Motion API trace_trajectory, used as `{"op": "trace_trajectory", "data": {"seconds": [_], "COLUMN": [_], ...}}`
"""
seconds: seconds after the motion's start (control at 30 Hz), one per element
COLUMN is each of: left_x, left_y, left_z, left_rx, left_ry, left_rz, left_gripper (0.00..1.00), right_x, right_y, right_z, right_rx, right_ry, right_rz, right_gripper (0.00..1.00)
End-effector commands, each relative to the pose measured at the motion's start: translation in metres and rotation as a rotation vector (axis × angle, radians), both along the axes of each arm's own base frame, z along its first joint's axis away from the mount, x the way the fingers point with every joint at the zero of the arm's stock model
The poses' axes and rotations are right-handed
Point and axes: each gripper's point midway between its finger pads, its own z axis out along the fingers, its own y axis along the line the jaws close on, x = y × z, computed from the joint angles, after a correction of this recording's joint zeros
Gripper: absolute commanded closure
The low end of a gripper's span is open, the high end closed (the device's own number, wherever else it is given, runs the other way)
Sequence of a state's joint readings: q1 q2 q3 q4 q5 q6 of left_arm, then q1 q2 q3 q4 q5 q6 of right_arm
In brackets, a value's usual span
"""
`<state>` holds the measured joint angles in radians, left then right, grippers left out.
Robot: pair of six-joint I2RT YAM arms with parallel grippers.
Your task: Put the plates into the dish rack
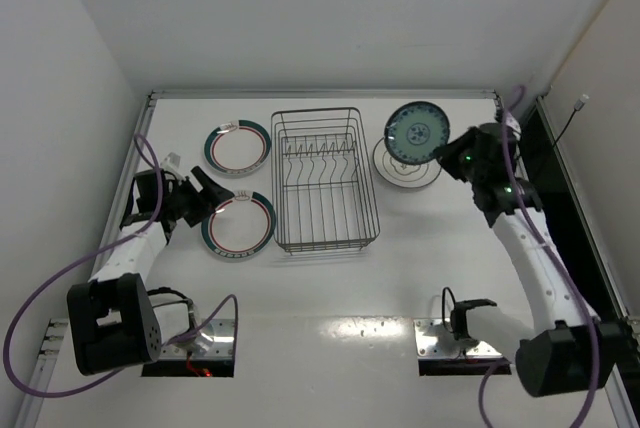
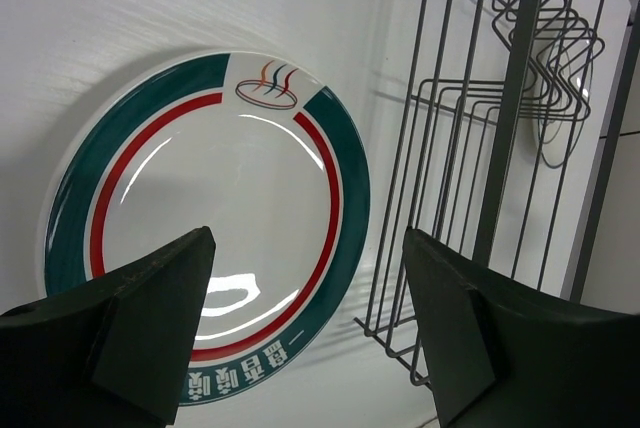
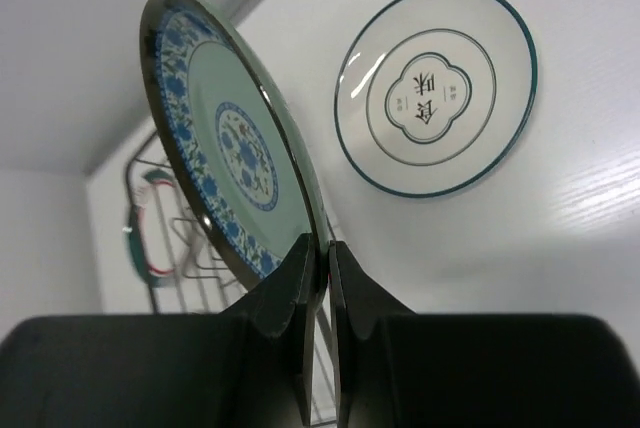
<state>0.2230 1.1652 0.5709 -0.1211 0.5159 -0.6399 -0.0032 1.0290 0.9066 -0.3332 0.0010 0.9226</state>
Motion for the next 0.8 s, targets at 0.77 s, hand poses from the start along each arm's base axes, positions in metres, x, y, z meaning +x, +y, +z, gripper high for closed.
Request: {"op": "trace_trajectory", "data": {"seconds": [0.77], "left_x": [0.01], "left_y": [-0.004], "left_z": [-0.003], "left_rx": [-0.02], "left_ry": [-0.011], "left_rz": [-0.031], "left_gripper": [0.26], "right_x": [0.072], "right_y": [0.122], "right_z": [-0.025], "right_rx": [-0.845], "right_ry": [0.165], "right_rz": [-0.12], "right_gripper": [1.0]}}
